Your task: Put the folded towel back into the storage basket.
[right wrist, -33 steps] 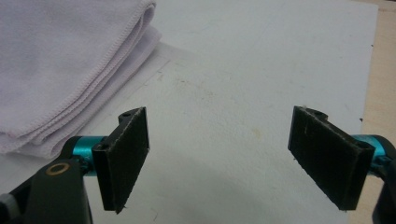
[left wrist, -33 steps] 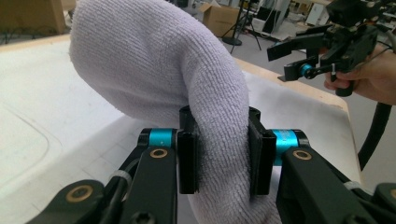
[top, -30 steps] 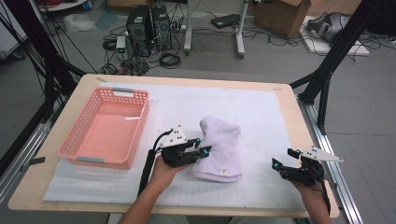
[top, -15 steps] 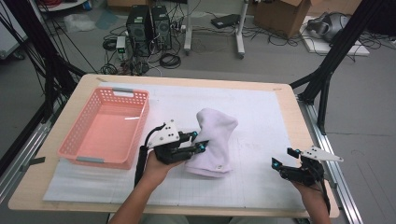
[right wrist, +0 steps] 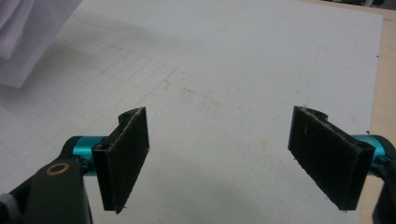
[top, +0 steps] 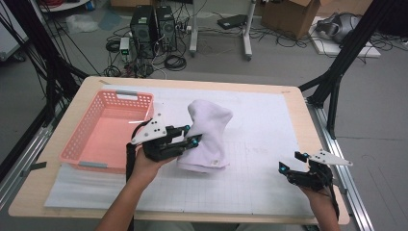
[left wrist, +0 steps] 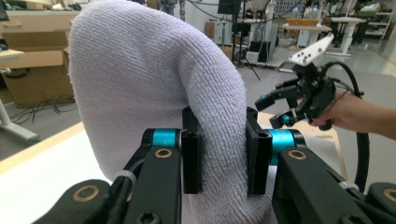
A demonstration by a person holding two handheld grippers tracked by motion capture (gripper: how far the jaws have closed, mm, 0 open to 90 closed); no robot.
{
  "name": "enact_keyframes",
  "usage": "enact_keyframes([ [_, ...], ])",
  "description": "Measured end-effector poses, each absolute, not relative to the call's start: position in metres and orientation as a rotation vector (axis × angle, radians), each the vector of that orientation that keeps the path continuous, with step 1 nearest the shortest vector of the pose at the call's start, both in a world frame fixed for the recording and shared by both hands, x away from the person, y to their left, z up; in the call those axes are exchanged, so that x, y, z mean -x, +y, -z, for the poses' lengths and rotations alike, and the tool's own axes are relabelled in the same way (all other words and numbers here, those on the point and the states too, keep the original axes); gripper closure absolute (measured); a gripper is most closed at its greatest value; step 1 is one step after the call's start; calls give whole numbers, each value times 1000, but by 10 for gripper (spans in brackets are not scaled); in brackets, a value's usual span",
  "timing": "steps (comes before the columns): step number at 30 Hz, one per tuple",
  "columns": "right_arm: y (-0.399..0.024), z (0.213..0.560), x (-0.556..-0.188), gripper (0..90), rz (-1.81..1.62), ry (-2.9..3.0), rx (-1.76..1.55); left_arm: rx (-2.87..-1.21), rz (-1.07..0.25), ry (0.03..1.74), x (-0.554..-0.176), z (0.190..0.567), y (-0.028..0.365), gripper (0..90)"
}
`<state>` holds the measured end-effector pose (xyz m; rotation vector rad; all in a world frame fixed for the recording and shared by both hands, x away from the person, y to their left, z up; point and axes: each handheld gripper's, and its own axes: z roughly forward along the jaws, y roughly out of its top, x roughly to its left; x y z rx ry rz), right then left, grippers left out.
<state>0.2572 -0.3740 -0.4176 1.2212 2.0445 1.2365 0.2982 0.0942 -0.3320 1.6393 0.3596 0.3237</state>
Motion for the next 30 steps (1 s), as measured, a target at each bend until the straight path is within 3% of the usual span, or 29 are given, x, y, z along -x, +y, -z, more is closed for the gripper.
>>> enact_keyframes([
  [30, -367, 416, -258, 196, -1222, 2042, -1220, -1571, -421, 438, -307, 291, 231, 731],
])
